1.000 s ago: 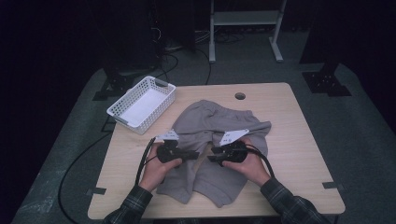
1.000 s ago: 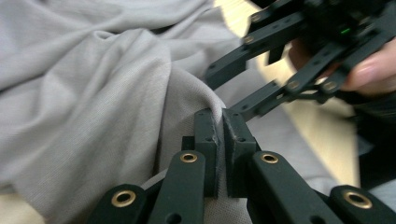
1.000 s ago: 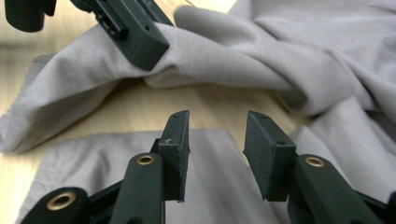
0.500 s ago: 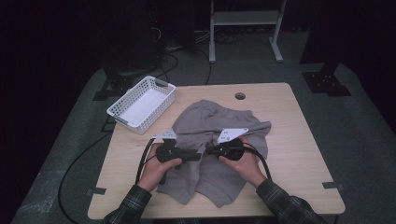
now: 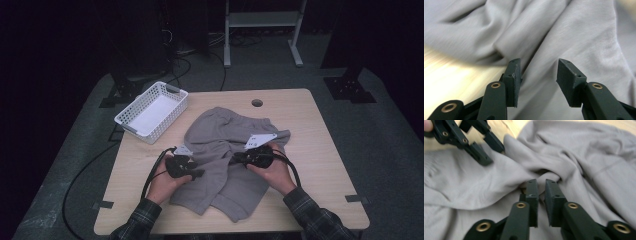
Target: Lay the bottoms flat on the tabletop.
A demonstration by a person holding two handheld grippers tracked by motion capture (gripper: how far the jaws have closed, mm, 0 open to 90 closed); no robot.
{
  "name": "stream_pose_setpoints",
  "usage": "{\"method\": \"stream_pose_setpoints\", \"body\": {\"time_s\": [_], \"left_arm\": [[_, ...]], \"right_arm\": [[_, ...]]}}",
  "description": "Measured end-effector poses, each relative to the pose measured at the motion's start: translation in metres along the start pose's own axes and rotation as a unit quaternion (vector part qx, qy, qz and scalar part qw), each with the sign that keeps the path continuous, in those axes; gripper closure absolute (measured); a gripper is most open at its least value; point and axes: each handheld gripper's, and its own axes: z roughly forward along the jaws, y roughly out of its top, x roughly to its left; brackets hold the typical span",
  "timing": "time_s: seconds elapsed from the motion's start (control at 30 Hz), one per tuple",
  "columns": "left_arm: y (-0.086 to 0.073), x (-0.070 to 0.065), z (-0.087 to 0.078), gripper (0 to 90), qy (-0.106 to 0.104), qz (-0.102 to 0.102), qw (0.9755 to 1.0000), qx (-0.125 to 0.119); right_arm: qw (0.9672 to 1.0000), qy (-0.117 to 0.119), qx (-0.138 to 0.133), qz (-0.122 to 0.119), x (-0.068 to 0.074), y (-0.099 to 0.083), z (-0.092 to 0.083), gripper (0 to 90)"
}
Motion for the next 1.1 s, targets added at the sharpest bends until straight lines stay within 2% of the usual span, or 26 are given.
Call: {"method": "stream_pose_setpoints", "body": {"time_s": [0.07,0.23,0.43,0.5,0.53,0.6,0.63,0.8,0.87,0.93,0.97,1.03,1.07,1.1], "left_arm": [[-0.004,0.001,-0.004,54.5,-0.001,-0.003,1.0,-0.001],[-0.019,-0.001,-0.017,54.6,0.023,0.001,0.9997,0.006],[-0.037,-0.005,-0.036,55.8,0.033,-0.002,0.9992,0.021],[-0.041,-0.005,-0.042,55.6,0.045,-0.002,0.9987,0.024],[-0.041,-0.004,-0.044,55.2,0.049,-0.002,0.9987,0.018],[-0.035,-0.004,-0.049,55.2,0.027,-0.011,0.9995,-0.014],[-0.031,-0.005,-0.049,55.2,0.022,-0.009,0.9995,-0.021],[-0.014,-0.01,-0.035,55.9,0.004,0.012,0.9993,-0.036],[-0.006,-0.01,-0.025,57.2,0.007,0.022,0.9992,-0.033],[0.001,-0.009,-0.014,60.3,-0.004,0.027,0.9993,-0.026],[0.003,-0.009,-0.008,64.2,-0.009,0.029,0.9993,-0.02],[0.005,-0.01,0.0,71.1,-0.005,0.039,0.9992,-0.002],[0.004,-0.01,0.001,78.7,-0.006,0.043,0.999,0.009],[0.002,-0.011,0.0,82.4,-0.009,0.04,0.9991,0.009]], "right_arm": [[1.0,0.003,0.007,0.003,0.0,-0.005,-0.002,73.0],[0.9996,0.015,0.023,-0.001,0.003,-0.017,-0.007,67.0],[0.9985,0.022,0.049,-0.007,0.009,-0.029,-0.008,63.9],[0.9984,0.022,0.051,-0.007,0.009,-0.03,-0.009,63.5],[0.9984,0.022,0.051,-0.006,0.009,-0.03,-0.009,63.0],[0.9985,0.023,0.051,-0.002,0.009,-0.03,-0.01,62.5],[0.9984,0.024,0.05,-0.003,0.009,-0.031,-0.01,62.3],[0.9976,0.03,0.061,-0.007,0.013,-0.037,-0.01,60.7],[0.9973,0.033,0.066,-0.007,0.014,-0.04,-0.01,60.5],[0.997,0.032,0.07,-0.008,0.014,-0.042,-0.009,60.2],[0.9969,0.033,0.071,-0.008,0.014,-0.042,-0.008,60.1],[0.9967,0.033,0.074,-0.009,0.014,-0.042,-0.007,60.1],[0.9965,0.034,0.076,-0.009,0.015,-0.043,-0.006,60.0],[0.9963,0.035,0.078,-0.009,0.015,-0.043,-0.006,60.0]]}}
